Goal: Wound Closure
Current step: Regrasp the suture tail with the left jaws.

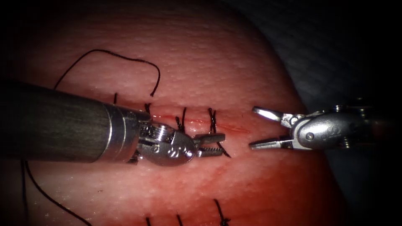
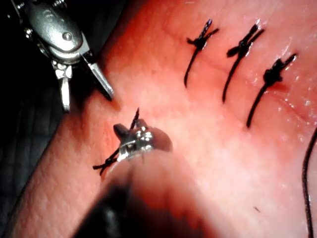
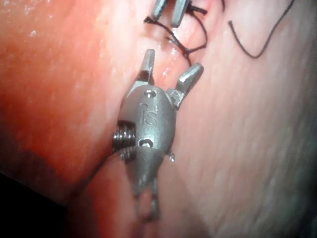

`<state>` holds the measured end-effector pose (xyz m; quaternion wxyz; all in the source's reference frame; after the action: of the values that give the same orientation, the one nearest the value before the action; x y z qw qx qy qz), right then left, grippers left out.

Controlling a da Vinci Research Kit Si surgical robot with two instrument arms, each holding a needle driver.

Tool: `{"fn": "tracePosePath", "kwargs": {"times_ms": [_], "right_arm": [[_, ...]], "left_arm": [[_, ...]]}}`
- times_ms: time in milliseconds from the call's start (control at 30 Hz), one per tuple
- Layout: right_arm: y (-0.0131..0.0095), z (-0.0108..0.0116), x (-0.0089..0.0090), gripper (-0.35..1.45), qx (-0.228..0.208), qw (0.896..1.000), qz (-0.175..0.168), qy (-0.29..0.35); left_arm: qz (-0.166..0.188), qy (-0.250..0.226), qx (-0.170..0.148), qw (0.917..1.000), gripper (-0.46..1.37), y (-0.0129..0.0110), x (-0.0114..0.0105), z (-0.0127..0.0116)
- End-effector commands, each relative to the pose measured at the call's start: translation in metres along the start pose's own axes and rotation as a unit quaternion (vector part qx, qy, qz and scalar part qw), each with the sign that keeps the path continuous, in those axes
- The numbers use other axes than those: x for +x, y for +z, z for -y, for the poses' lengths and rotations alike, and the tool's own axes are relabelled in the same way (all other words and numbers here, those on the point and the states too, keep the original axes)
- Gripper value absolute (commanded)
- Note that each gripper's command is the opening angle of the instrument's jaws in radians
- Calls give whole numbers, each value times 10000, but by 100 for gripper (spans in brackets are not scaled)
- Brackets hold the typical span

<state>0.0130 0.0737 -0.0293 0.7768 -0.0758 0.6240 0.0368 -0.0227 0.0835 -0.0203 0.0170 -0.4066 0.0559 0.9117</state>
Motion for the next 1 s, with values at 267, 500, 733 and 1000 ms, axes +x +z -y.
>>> {"fn": "tracePosePath", "kwargs": {"times_ms": [267, 500, 733, 1000], "right_arm": [[1, 0, 0, 113, 16, 10000, -1, -8], [1, 0, -1, 112, 13, 10000, 1, -9], [4, 1, 0, 112, 0, 10000, 9, -9], [10, 4, -1, 111, -44, 10000, 37, -21]], "left_arm": [[33, 15, 0, 10000, 32, 2, 1, -4], [57, -4, 27, 10000, 35, 10, 5, -2], [78, -16, 54, 10000, 32, 17, 7, -1], [4, 78, -365, 9993, -35, 16, 5, 0]]}}
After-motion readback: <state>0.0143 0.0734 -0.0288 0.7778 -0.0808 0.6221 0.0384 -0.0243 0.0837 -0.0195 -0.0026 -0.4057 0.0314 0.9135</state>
